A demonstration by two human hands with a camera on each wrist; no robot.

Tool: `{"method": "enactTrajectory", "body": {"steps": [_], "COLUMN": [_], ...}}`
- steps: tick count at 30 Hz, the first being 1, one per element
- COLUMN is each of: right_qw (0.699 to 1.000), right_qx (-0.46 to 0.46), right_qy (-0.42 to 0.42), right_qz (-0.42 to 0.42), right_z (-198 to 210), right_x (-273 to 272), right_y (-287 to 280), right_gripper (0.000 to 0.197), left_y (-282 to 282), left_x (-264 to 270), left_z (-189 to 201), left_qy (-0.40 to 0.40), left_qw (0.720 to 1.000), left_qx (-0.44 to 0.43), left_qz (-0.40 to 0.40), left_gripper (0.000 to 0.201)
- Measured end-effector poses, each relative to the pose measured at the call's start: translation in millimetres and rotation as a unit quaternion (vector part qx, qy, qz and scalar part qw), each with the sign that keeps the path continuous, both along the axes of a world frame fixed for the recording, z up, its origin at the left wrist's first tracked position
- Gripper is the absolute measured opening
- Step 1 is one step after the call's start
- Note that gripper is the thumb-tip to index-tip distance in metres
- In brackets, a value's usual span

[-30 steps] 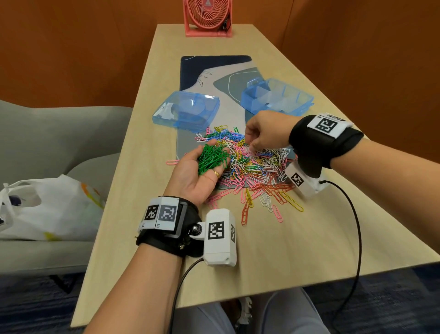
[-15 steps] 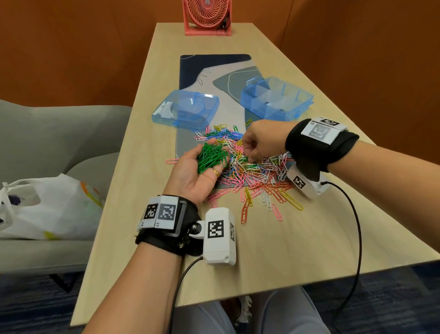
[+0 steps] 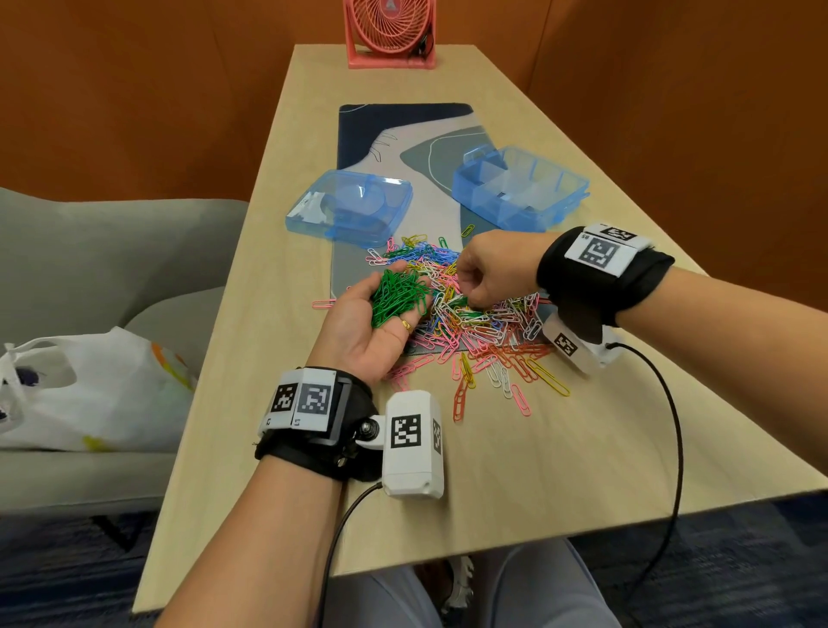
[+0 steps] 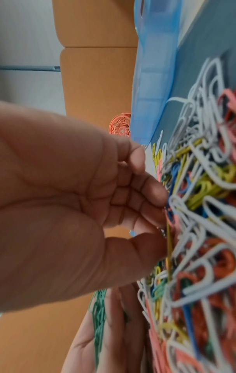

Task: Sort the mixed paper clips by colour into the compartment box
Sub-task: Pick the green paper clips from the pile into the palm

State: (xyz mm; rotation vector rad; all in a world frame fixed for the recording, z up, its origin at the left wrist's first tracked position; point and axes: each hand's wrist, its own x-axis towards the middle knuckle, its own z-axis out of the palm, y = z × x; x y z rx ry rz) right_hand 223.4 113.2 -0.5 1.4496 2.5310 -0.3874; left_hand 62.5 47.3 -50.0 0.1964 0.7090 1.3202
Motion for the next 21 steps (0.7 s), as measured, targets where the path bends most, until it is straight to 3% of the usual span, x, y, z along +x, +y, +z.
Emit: {"method": "enactTrajectory", "body": {"steps": [8, 17, 21], "right_qw": [0.995, 0.993, 0.99], "right_qx": [-0.016, 0.005, 0.009], "right_qy": [0.086, 0.093, 0.118], "right_qz": [-0.048, -0.07, -0.073], "right_z": [13.6, 30.3, 39.0], "right_x": [5.0, 4.4, 4.0], "right_y": [-1.3, 1.0, 3.7], "right_gripper": [0.015, 0.002, 0.006], "left_y": [1.1, 0.8, 1.2], "left_x": [0.3, 0.7, 1.0], "left_z": [-1.5, -1.3, -0.5], "left_qy": [-0.001, 0.011, 0.009], "left_qw": [1.0, 1.0, 1.0], "left_qx": [0.004, 0.001, -0.003], "left_qz": [-0.001, 0.002, 0.007], "left_gripper": [0.03, 0.031, 0.031]}}
